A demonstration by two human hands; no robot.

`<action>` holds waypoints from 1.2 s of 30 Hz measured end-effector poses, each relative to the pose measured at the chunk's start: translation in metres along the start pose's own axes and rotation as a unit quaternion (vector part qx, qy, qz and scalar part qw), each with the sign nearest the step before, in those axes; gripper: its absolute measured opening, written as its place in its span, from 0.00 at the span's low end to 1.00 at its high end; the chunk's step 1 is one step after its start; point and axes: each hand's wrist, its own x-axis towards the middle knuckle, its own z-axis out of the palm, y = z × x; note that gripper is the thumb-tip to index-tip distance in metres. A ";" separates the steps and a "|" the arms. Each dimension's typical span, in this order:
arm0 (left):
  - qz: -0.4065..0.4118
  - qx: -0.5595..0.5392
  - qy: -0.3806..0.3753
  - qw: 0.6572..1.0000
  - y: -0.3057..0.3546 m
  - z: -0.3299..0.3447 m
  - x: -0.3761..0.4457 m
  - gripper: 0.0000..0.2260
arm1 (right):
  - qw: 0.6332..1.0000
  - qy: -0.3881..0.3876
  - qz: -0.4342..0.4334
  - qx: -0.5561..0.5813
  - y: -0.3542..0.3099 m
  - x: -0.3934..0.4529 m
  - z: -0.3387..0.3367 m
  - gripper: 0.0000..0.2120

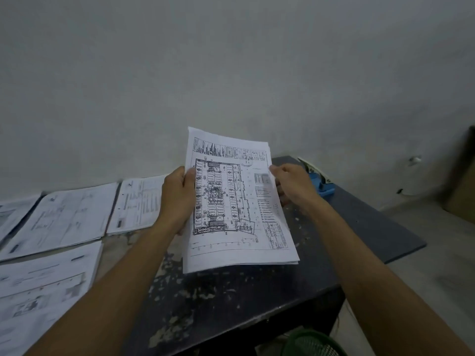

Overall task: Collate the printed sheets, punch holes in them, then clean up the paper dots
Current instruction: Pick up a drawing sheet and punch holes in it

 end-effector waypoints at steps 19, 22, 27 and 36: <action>-0.142 0.019 -0.059 0.988 -0.022 0.171 0.065 0.15 | 0.938 0.008 -0.013 -0.345 0.088 0.160 -0.072 0.09; -0.146 0.027 -0.059 0.987 -0.025 0.183 0.063 0.14 | 0.928 0.013 -0.013 -0.373 0.093 0.157 -0.078 0.08; -0.151 0.035 -0.051 0.987 -0.023 0.191 0.056 0.13 | 0.925 -0.020 -0.015 -0.378 0.087 0.138 -0.090 0.11; -0.161 0.025 -0.056 0.985 -0.007 0.196 0.024 0.13 | 0.936 -0.041 -0.037 -0.348 0.080 0.088 -0.101 0.13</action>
